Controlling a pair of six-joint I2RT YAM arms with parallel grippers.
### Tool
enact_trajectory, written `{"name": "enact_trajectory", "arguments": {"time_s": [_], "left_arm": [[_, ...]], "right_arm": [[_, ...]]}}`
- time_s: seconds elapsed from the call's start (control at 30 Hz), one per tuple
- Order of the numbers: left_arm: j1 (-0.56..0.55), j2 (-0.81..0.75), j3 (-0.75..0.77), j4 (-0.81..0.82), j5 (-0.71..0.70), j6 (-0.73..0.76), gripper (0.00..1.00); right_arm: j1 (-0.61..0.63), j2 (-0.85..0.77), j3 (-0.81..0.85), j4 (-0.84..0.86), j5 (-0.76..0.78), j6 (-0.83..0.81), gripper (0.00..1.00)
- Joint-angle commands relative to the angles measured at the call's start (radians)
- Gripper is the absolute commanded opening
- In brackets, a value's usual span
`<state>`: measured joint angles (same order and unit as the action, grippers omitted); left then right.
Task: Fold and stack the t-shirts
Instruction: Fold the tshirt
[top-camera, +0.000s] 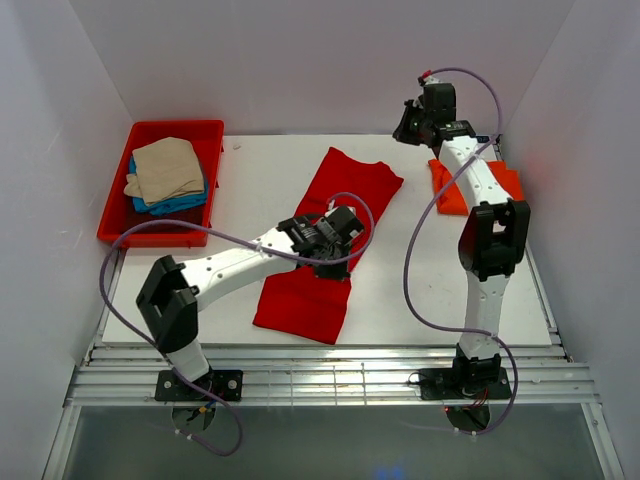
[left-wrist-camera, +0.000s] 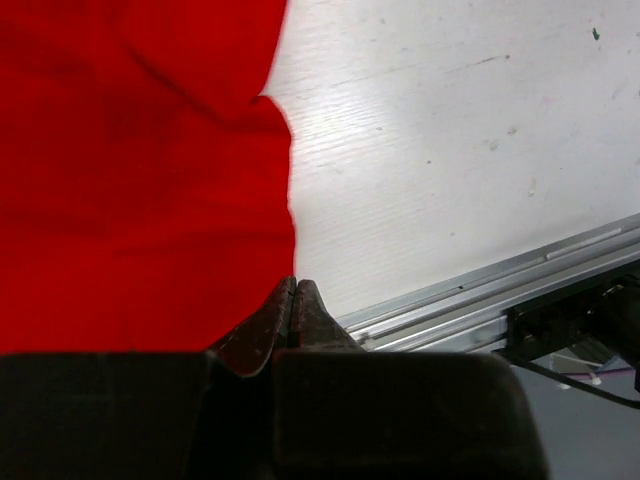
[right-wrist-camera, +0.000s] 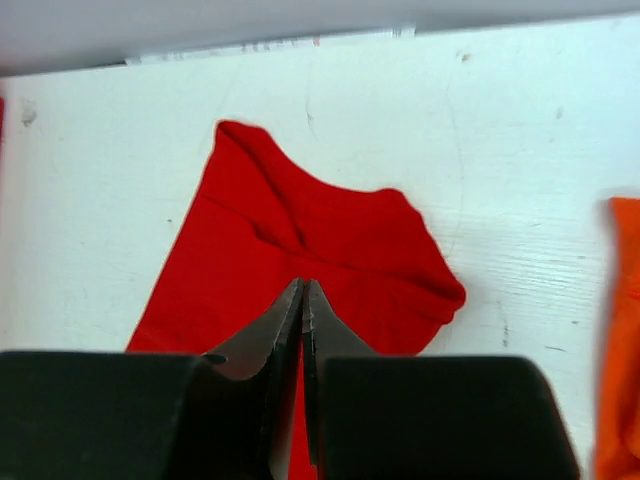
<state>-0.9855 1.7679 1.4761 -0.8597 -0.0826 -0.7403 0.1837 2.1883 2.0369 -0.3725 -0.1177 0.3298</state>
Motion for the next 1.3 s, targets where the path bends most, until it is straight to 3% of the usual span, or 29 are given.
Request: {"name": "enact_trajectory", "arguments": {"time_s": [0.0,0.1,0.37,0.67,1.07,1.27], "left_arm": [[-0.001,-0.113,-0.1,-0.035,-0.177,-0.013,0.0],[-0.001,-0.095,-0.181,-0.065,-0.172,-0.011,0.0],[-0.002,-0.07,-0.307,-0.047,-0.105,0.018,0.0],[-0.002,-0.048,-0.343,-0.001,-0.045,0.025,0.0],[-0.002,0.047,-0.419,0.04,0.066,0.073,0.0],[-0.002,0.068,-0.447,0.088,0.101,0.096,0.0]], "right_arm": [[0.031,-0.062,0.029,-0.149,0.105,-0.077,0.08],[0.08,-0.015,0.063,-0.293,0.2,-0.115,0.08],[0.172,0.039,-0.052,-0.295,0.228,-0.12,0.08],[0.184,0.149,0.002,-0.347,0.282,-0.115,0.08],[0.184,0.211,-0.075,-0.355,0.34,-0.104,0.08],[0.184,0.284,-0.006,-0.371,0.34,-0.095,0.08]]}}
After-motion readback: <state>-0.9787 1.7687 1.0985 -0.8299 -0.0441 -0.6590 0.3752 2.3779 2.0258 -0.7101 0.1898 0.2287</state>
